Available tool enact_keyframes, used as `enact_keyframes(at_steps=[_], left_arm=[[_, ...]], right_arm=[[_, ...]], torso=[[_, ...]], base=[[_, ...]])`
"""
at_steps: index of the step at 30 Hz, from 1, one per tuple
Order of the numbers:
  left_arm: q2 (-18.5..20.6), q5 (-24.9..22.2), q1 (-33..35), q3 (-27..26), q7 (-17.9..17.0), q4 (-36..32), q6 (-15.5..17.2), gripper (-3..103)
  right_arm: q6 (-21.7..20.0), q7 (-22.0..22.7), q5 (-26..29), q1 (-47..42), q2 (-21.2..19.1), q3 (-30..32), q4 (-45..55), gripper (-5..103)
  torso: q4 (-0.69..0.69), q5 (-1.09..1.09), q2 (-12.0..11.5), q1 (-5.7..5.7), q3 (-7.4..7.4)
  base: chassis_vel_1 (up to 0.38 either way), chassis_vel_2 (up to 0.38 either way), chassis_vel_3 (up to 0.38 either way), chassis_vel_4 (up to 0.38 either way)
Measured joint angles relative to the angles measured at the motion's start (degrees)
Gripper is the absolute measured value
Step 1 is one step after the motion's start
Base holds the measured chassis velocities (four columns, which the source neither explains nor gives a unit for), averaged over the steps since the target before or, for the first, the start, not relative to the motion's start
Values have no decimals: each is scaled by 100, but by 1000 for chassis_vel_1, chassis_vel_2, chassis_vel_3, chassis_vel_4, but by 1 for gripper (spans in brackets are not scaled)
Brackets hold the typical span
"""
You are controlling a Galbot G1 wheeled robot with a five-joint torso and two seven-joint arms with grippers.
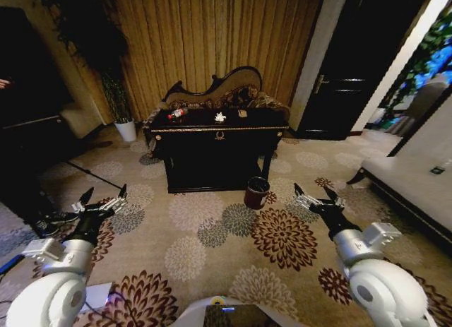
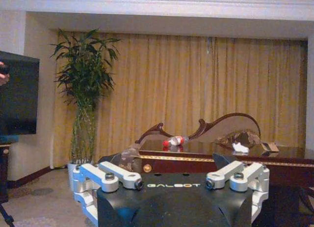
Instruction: Move to the front of the table and place the trash on the table into the trash bin.
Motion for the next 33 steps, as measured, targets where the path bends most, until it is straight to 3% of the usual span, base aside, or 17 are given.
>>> enact_keyframes(at_steps=[21,33], left_arm=[[-44,47,4,38,67,105,-110,100],[-98,84,-7,64,113,168,-153,100]], right_arm=[[78,-121,-103,-1,99,-68,-12,100],[188,-263,-159,-6,107,-95,-16,100]], torso=[[0,0,0,0,-1],[1,-1,0,0,1]], base=[[-14,11,8,-17],[-189,176,196,-160]])
